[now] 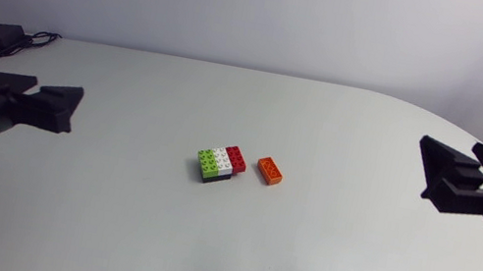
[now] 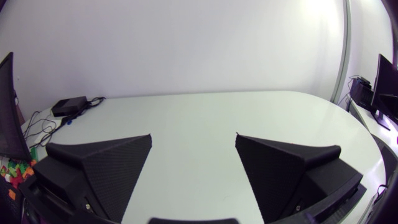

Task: Disassemble duplo

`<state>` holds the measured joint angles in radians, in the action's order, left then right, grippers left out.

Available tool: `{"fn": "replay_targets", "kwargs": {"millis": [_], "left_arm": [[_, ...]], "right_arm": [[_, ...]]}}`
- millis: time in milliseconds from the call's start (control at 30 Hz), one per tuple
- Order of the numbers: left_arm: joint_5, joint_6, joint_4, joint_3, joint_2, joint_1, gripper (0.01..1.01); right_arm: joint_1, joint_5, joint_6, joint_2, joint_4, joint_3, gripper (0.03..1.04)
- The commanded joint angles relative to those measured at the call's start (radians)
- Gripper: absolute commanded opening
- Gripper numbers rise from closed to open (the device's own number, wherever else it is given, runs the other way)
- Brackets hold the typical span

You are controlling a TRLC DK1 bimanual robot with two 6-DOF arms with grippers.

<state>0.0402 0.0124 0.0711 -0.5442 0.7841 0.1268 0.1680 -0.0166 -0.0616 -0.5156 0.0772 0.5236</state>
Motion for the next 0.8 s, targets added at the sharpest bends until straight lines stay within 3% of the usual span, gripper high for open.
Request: {"fn": "replay_targets", "kwargs": {"millis": [0,267,367,500,633,767], "left_arm": [[0.0,-0.037,-0.001,-0.079,0.138,0.043,0.908],[-0.183,-0.034,-0.002,-0.264,0.484,0.065,0.907],[-0.275,0.098,0.024,-0.336,0.569,0.086,0.864],[-0.272,0.255,0.035,-0.413,0.727,0.157,0.803],[-0.272,0.261,0.145,-0.537,0.899,0.201,0.803],[-0.342,0.343,0.21,-0.605,0.992,0.218,0.813]], "right_arm": [[0.016,0.01,-0.08,-0.129,0.036,0.072,1.0],[0.025,0.176,-0.238,-0.416,0.105,0.208,1.0],[0.018,0.239,-0.287,-0.518,0.145,0.254,1.0],[0.013,0.316,-0.296,-0.638,0.182,0.308,1.0],[0.024,0.339,-0.287,-0.718,0.228,0.354,1.0],[0.007,0.53,-0.204,-0.764,0.237,0.358,1.0]]}}
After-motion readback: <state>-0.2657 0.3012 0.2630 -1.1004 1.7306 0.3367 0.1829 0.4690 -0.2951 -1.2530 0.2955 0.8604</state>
